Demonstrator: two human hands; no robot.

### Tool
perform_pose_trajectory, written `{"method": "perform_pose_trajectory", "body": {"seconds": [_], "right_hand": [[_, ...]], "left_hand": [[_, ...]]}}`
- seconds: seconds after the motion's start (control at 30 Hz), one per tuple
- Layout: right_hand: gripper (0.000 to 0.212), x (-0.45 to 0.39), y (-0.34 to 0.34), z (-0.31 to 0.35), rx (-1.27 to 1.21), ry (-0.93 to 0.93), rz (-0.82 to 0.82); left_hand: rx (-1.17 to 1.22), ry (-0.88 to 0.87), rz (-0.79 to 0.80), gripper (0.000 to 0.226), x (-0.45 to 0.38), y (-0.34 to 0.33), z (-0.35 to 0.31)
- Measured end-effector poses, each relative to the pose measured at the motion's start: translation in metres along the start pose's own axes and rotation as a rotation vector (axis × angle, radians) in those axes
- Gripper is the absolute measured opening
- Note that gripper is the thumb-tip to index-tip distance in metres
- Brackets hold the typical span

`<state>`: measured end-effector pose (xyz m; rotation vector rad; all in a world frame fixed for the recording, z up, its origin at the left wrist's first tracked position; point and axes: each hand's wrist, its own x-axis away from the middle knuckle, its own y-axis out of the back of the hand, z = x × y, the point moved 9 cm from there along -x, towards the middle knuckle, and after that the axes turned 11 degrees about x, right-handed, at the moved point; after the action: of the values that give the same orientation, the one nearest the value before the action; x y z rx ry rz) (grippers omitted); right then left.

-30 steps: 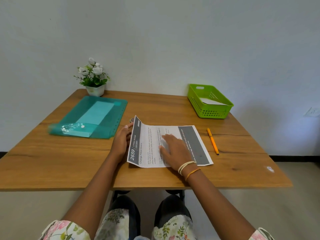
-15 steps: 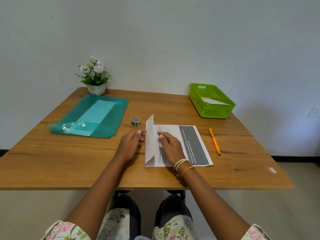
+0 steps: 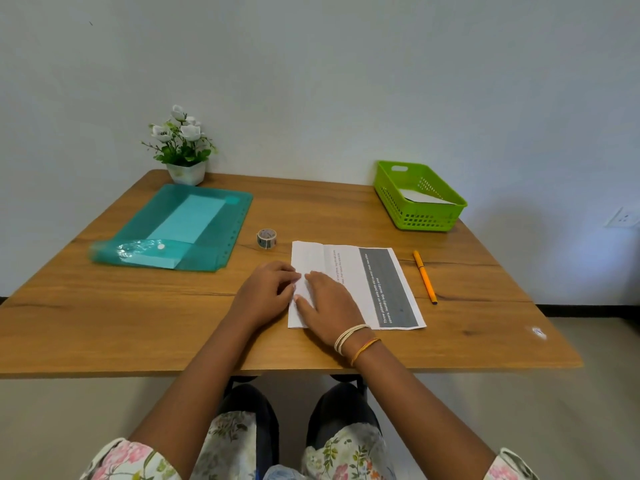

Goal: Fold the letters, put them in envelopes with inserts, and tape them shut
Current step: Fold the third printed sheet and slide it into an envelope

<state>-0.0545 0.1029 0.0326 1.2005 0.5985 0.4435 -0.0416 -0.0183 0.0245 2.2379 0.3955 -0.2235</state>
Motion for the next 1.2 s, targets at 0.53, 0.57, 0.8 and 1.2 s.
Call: {"method": "perform_pose_trajectory", "body": {"seconds": [0.53, 0.57, 0.8, 1.2], "right_hand": [[0.090, 0.014, -0.015, 0.014, 0.083, 0.039, 0.093], [0.087, 0.015, -0.017, 0.015, 0.090, 0.044, 0.114], [0.069, 0.014, -0.012, 0.011, -0.014, -0.011, 0.110], [0.047, 0.012, -0.001, 0.009, -0.336, -0.023, 0.019]], "left_hand": [[-0.297, 0.135, 0.016, 0.045, 0.001, -0.006, 0.014], [-0.288, 0.138, 0.017, 0.045, 0.001, -0.007, 0.015], [-0.195, 0.157, -0.035, 0.041, 0.003, -0.001, 0.015], [0.387, 0.442, 0.089, 0.043, 0.004, -0.022, -0.005]]}}
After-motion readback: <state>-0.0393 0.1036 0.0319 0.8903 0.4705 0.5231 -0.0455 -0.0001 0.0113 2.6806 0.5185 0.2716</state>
